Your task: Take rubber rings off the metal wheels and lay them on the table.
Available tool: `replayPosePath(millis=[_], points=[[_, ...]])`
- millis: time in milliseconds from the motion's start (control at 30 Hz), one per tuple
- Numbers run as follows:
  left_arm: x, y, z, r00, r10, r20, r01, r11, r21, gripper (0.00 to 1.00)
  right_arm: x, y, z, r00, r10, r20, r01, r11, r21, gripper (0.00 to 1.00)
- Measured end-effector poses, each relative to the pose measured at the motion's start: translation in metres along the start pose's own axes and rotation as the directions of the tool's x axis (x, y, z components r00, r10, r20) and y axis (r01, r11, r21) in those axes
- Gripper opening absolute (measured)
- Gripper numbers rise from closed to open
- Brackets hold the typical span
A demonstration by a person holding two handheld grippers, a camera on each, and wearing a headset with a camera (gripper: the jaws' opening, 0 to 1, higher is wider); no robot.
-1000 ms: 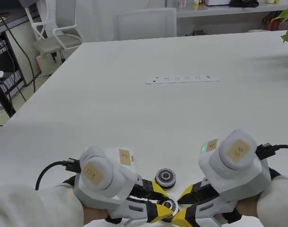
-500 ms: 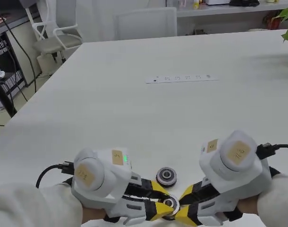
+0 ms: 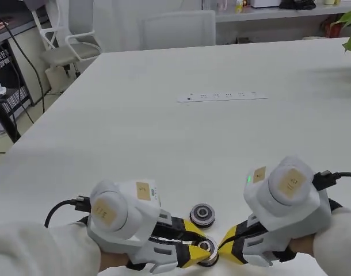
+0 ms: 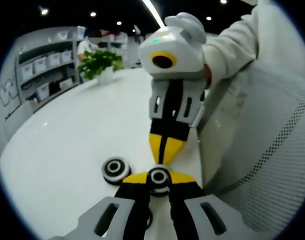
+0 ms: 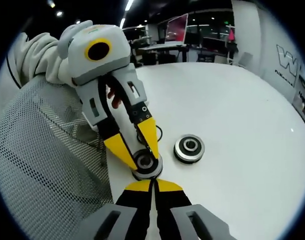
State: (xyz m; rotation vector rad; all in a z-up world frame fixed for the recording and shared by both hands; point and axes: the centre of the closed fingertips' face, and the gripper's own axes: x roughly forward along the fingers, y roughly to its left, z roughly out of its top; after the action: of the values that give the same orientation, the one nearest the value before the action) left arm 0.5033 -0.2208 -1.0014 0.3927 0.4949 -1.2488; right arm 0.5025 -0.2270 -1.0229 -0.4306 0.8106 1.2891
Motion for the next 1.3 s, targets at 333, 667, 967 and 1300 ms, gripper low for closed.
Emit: replayPosePath(millis=[333,667,967,1300], points=[[0.0,-0.001,0.0,1.0,0.001,-0.002,-0.001,1.0,-0.001,0.15,-0.018,-0.019,0.009,0.9944,-0.035,0.099,0.003,0.953,0.303,0.0],[0.0,-0.002,0.001,1.0,-0.003,0.004,0.003,1.0,0.002,0.15,-0.004,0.003,-0.005,0.9996,0.027,0.001,-0.027,0.995,0.098,0.13],[0.0,-0.002,0.001,0.9999,-0.001,0.011,0.001,1.0,-0.006,0.15,0.009,0.01,0.004,0.9999,0.007,0.011,-0.006,0.999,-0.04,0.22],[0.0,-0.001,0.001,0.9999,-0.001,0.014,0.001,0.999,-0.045,0.15,0.006,0.013,0.006,0.9998,-0.006,-0.019,0.003,0.989,-0.145,0.18]])
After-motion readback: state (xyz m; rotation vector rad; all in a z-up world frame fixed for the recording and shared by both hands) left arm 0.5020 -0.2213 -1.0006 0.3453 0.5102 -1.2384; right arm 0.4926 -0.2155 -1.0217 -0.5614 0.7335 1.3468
